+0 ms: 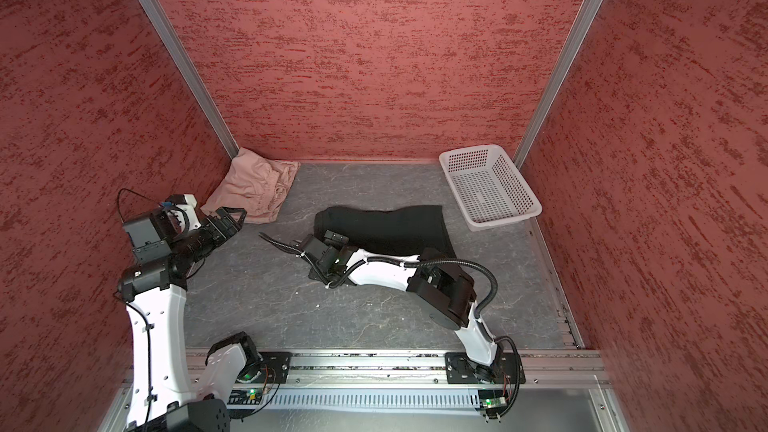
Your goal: Fold and stack the shorts
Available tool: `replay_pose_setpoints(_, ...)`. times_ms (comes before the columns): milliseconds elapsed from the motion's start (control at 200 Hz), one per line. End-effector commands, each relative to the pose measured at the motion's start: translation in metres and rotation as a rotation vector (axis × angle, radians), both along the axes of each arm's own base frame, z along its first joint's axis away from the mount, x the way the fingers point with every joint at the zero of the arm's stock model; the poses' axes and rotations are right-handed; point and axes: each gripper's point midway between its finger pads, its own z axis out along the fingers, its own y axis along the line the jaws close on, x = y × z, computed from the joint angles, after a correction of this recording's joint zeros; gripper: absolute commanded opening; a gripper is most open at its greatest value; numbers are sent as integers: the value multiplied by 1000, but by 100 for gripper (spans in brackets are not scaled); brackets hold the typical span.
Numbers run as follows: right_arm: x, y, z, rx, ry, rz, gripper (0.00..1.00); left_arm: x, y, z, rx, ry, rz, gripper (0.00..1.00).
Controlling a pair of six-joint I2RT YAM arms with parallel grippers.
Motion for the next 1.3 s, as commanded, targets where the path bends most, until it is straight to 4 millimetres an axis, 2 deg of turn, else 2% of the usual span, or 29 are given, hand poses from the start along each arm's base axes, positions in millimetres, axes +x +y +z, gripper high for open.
replay_pose_setpoints(0,2,13,1,-16,-42,55,99,-3,-3,-2,-1,0,-36,99)
replay_pose_setpoints(160,8,20,-18,-66,-51,72,99,-1,-3,-7,-37,3,-45,99)
replay_pose_setpoints(431,18,32,-47,-136,-66,94,99,0,-5,-2,-42,-8,-59,99)
replay_pose_setpoints(636,30,38,-61,-147,-70,79,98,0,-5,-6,-44,4,-62,99)
replay_pose_setpoints(736,35,38,-63,-115,-41,48,82,-1,-5,-7,-41,7,-61,99)
replay_pose_setpoints(847,39,39,-59,-58,-11,5,45,-2,-5,-9,-42,15,-58,100)
replay_pose_setpoints(857,39,40,-58,-54,-9,4,39,-1,-5,-9,-42,15,-57,99)
replay_pose_setpoints(877,38,41,-57,-40,-4,-2,32,-1,-5,-9,-44,16,-57,99)
replay_pose_setpoints(997,35,47,-42,64,34,-38,1,-1,-6,-13,-67,26,-60,99)
replay_pose_setpoints(1232,21,47,13,396,104,-97,0,-3,-19,-41,-192,59,-81,99)
replay_pose_setpoints(1292,18,44,18,443,115,-96,0,0,-26,-51,-247,60,-98,99)
